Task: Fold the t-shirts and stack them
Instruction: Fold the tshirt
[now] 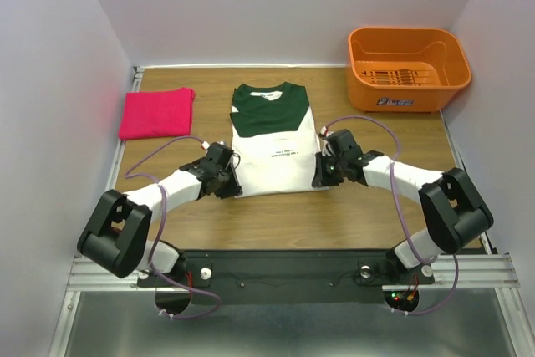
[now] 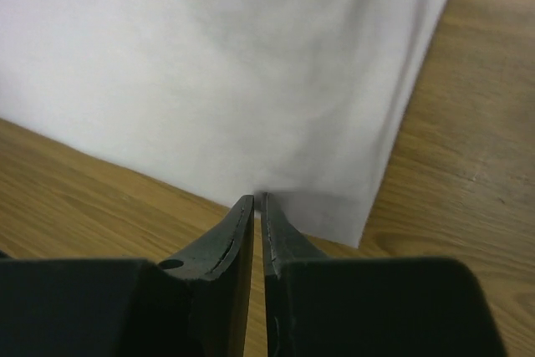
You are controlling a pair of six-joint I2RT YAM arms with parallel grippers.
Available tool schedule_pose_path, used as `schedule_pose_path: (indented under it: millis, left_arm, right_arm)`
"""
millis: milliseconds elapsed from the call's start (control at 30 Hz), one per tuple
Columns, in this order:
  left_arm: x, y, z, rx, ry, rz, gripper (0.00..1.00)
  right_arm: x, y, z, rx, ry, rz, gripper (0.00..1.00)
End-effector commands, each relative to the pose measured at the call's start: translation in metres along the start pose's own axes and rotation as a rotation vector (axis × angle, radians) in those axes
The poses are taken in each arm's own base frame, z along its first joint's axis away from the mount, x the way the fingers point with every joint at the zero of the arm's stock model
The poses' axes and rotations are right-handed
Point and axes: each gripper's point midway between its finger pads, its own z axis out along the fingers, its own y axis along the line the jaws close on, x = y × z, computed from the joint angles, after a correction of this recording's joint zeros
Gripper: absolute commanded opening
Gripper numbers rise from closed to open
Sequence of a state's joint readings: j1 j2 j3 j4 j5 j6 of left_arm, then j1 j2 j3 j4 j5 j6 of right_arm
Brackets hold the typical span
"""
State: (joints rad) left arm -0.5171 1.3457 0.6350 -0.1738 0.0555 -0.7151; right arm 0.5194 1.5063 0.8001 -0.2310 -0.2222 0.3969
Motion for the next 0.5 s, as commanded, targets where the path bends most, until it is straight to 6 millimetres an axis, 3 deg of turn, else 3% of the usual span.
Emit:
schedule_pose_path:
  millis: [0, 100, 233, 367, 467]
  left_arm:
    - [0.007, 0.006, 0.007, -0.016, 0.015, -0.04, 0.28]
    - [0.014, 0.012, 0.01, -0.033, 0.031, -0.043, 0.26]
    - [0.006, 0.014, 0.0, -0.046, -0.009, -0.037, 0.26]
    - [-0.024, 0.0, -0.017, -0.023, -0.11, -0.006, 0.28]
    - [-0.065, -0.018, -0.028, 0.005, -0.209, 0.007, 0.3]
  right_arm:
    - [0.013, -0.028, 0.008, 0.064, 0.015, 0.04, 0.13]
    - [0.022, -0.046, 0.009, 0.112, 0.027, 0.09, 0.11]
    - [0.011, -0.054, -0.001, 0.114, -0.016, 0.13, 0.11]
    - [-0.038, -0.031, -0.024, 0.044, -0.15, 0.097, 0.12]
    - [-0.085, -0.019, -0.037, 0.042, -0.253, 0.067, 0.12]
